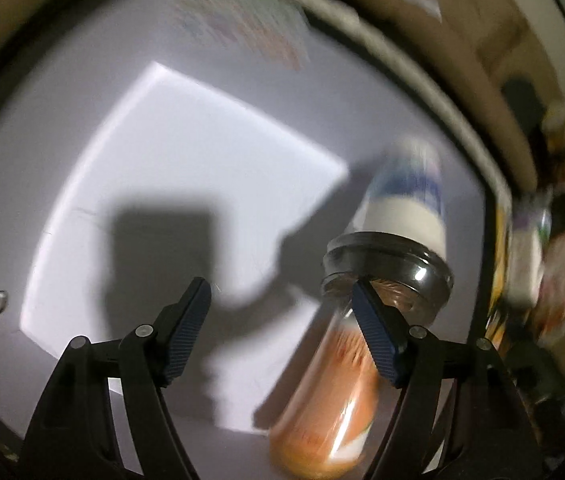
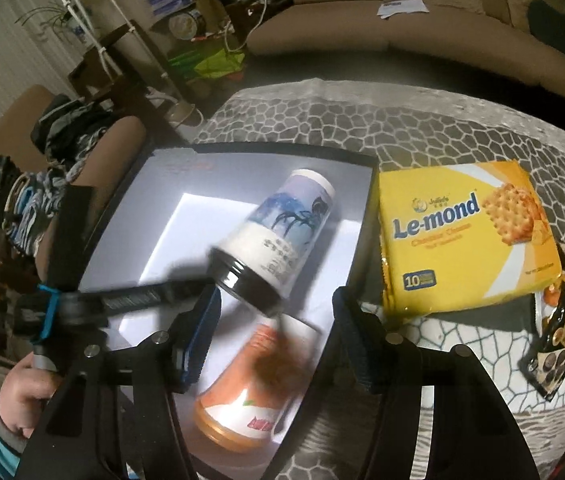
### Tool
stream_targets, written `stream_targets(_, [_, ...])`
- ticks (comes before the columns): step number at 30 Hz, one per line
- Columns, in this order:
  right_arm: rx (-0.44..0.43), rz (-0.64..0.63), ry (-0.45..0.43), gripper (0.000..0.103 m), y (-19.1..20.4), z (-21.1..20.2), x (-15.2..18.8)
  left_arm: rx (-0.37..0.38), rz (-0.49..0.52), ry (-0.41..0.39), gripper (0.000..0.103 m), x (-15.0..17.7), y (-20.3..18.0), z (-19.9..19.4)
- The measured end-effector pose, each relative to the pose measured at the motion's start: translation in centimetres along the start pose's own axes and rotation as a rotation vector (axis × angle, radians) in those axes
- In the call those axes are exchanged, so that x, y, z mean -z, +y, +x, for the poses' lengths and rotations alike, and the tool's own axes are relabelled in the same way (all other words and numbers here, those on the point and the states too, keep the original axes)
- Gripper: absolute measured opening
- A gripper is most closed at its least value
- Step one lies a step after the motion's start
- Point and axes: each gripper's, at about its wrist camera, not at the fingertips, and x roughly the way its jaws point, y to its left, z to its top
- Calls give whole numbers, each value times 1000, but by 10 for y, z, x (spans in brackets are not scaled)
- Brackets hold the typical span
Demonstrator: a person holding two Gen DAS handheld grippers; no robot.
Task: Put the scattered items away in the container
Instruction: 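Lower the orange cup into the box with the left tool while the right tool drops the white-and-blue cup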
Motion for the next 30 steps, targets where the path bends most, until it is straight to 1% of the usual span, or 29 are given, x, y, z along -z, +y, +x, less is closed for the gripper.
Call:
stream_targets(1, [1, -1, 4, 60, 1, 2, 0, 13, -21, -51, 69, -5, -1, -8])
stream_targets(2, [-1, -2, 9, 60, 2, 3, 1, 35, -13, -55, 73, -9, 1, -10])
stream_targets(4, [-7, 3, 14, 61, 3, 5, 1, 37, 9, 25, 73, -16, 5, -2])
stream_targets(6, [-14, 9, 15, 61, 4, 6, 0, 32, -12, 51, 73, -19, 8, 3])
stream_targets(9, [-17, 6, 11, 61, 7, 5, -1, 33, -1, 105, 73, -19, 6, 13])
stream_targets(11, [-9, 0, 6, 61, 7, 3, -3, 42, 53, 170, 74, -13, 4, 21])
stream_targets(13, [-5, 4, 0, 61, 4, 1, -5, 48, 108, 241, 74, -2, -7, 25])
stream_targets(14, [-7, 14, -5, 61, 1, 0, -5, 57, 148, 262, 74, 8, -12, 26])
stream_targets(15, [-7, 23, -9, 61, -3, -1, -6, 68, 211, 283, 74, 18, -23, 26])
stream_targets(18, [-9, 51, -17, 61, -12, -6, -5, 41, 313, 315, 74, 37, -42, 31])
stream_targets(19, [-8, 58, -17, 61, -15, -6, -4, 35, 332, 329, 74, 42, -48, 35])
stream_targets(21, [-11, 70, -11, 61, -20, -7, -1, 21, 339, 347, 74, 48, -55, 44])
stream_targets(23, [-10, 71, -9, 61, -22, -9, 1, 62, 315, 363, 74, 48, -61, 52])
stream_targets(25, [-8, 71, -11, 61, -26, -11, 3, 50, 310, 359, 74, 48, -70, 59])
stream_targets(27, [-11, 73, -13, 61, -30, -14, 5, 54, 303, 363, 75, 44, -79, 67])
stream_targets(28, [-11, 74, -15, 61, -32, -15, 5, 68, 290, 367, 75, 42, -80, 70])
stream_targets(29, [-9, 74, -17, 61, -34, -16, 6, 106, 274, 374, 75, 41, -82, 72])
stream_targets(30, [-9, 74, -17, 61, -36, -17, 7, 164, 253, 383, 75, 38, -83, 75])
